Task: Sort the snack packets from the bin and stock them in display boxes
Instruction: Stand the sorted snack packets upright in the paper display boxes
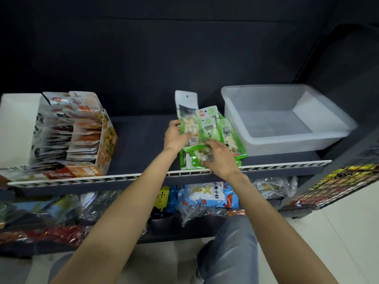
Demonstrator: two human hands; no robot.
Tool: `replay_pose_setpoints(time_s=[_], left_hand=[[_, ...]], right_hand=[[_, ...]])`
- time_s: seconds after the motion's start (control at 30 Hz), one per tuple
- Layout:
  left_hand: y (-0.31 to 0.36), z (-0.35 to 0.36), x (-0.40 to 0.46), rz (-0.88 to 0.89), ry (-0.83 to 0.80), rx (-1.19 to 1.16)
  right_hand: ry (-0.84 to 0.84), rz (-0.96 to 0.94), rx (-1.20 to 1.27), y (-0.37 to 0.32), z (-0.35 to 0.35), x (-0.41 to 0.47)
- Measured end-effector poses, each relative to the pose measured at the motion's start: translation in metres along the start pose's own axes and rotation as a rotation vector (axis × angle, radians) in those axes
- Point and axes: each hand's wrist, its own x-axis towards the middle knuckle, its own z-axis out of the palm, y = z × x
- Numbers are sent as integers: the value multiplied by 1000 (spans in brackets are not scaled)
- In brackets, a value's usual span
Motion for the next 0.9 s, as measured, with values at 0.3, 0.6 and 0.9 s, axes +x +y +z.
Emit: replay_pose_setpoints(time_s=[0.3,0.6,0.9], left_hand=[[-26,-96,-28,53,47,119],[-17,-128,-78,-15,102,-194],[-12,-155,-130,-37,26,-606]], right_hand=[[75,-5,-611,-41,3,22],[130,83,-416,-62,-10,24],[215,218,1020,-131,-43,-26]])
